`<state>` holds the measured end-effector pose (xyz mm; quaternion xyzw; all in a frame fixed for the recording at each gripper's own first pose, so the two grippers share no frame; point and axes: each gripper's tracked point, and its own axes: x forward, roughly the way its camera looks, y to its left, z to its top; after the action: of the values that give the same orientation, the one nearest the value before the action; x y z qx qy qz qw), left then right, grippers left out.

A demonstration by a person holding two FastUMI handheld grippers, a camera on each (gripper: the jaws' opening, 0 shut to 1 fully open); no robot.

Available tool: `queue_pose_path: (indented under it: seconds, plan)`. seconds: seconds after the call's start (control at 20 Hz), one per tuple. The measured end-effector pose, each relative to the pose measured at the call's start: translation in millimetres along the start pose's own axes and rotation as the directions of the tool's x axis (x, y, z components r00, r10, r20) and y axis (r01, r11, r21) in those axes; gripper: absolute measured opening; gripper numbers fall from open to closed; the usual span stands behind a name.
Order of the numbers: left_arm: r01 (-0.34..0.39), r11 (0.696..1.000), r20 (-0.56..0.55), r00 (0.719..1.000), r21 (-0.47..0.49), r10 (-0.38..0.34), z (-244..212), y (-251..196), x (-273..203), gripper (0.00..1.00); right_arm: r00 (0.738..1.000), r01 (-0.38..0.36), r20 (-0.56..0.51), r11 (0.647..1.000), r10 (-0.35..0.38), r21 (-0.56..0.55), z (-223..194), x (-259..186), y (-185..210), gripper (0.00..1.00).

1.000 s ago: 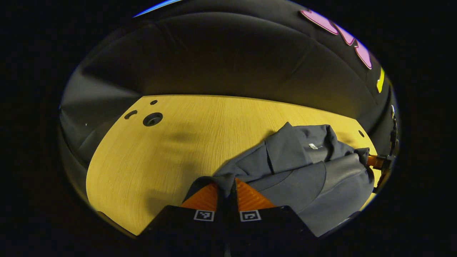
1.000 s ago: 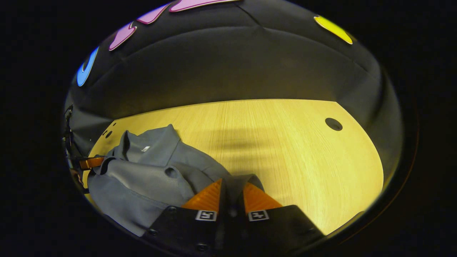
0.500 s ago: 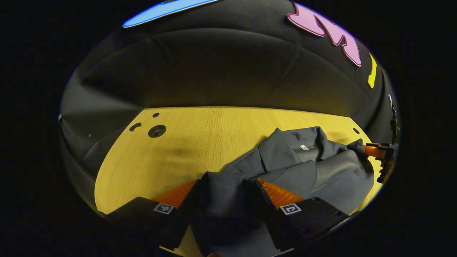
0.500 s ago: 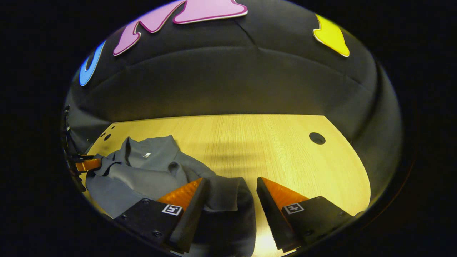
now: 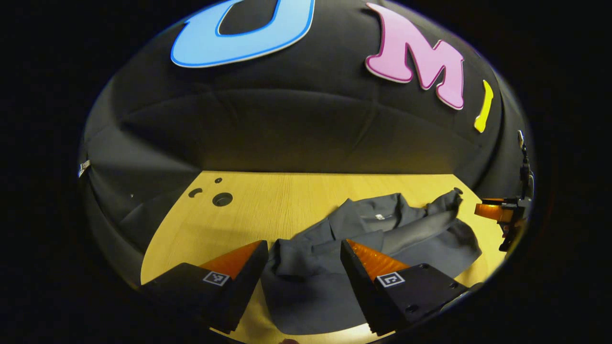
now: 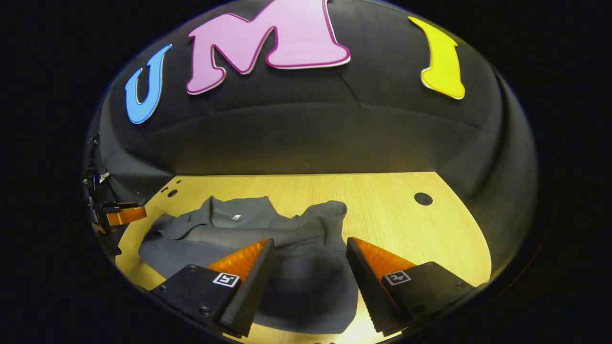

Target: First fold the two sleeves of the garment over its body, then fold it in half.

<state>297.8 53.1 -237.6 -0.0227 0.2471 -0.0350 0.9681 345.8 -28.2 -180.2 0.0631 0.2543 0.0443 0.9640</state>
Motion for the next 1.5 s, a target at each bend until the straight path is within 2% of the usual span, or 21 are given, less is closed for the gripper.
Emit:
queue_pose_path:
  seconds: [0.25,0.5,0.55,0.6,0.7,0.8,0.9,1.05,1.2,1.3,1.5]
  plan:
    - [0.003,1.0,0.04,0.999,0.022,-0.004,-0.7,-11.4,-55.4,0.96,0.999,-0.016,0.033,1.0,0.016,0.013,1.5,-51.7,16.7,0.93]
    - [0.011,0.999,0.062,0.998,-0.042,-0.009,-19.3,-28.5,-117.9,0.96,0.997,-0.033,0.065,0.999,0.033,0.004,-14.8,-113.2,40.4,0.95]
    - [0.013,0.999,0.062,0.998,-0.035,-0.011,-22.4,-29.6,-125.7,0.96,0.997,-0.041,0.07,0.999,0.041,0.009,-17.9,-120.7,45.6,0.96]
    - [0.016,1.0,0.063,0.998,-0.017,-0.015,-25.0,-31.5,-134.2,0.92,0.997,-0.042,0.068,0.999,0.041,0.008,-22.3,-127.2,48.6,0.96]
    - [0.031,0.999,0.06,0.998,0.009,-0.032,-30.7,-36.8,-149.3,0.96,0.997,-0.039,0.068,0.999,0.04,-0.006,-28.3,-139.2,51.0,0.96]
    - [0.037,0.999,0.058,0.998,0.033,-0.039,-37.5,-38.7,-159.8,0.92,0.997,-0.051,0.065,0.999,0.051,-0.01,-33.6,-147.0,58.2,0.97]
    - [0.034,0.998,0.037,0.999,0.058,-0.037,-49.9,-39.2,-171.3,0.96,0.994,-0.087,0.062,0.996,0.087,-0.004,-37.5,-153.1,72.3,0.97]
    - [0.013,0.999,0.0,1.0,0.044,-0.013,-67.0,-39.7,-181.4,0.96,0.99,-0.132,0.046,0.991,0.131,0.023,-42.5,-160.1,88.4,0.98]
    - [-0.006,0.999,-0.009,1.0,0.038,0.007,-75.7,-39.6,-186.2,0.96,0.989,-0.147,0.025,0.988,0.146,0.039,-42.6,-163.3,98.9,0.98]
    - [-0.004,0.999,-0.011,1.0,0.033,0.004,-78.6,-44.3,-191.5,0.96,0.991,-0.133,0.011,0.991,0.133,-0.006,-46.6,-163.2,93.1,0.99]
    - [0.009,1.0,-0.026,1.0,-0.001,-0.009,-88.8,-52.5,-194.7,0.96,0.992,-0.119,-0.035,0.993,0.118,-0.018,-60.4,-164.0,86.0,0.99]
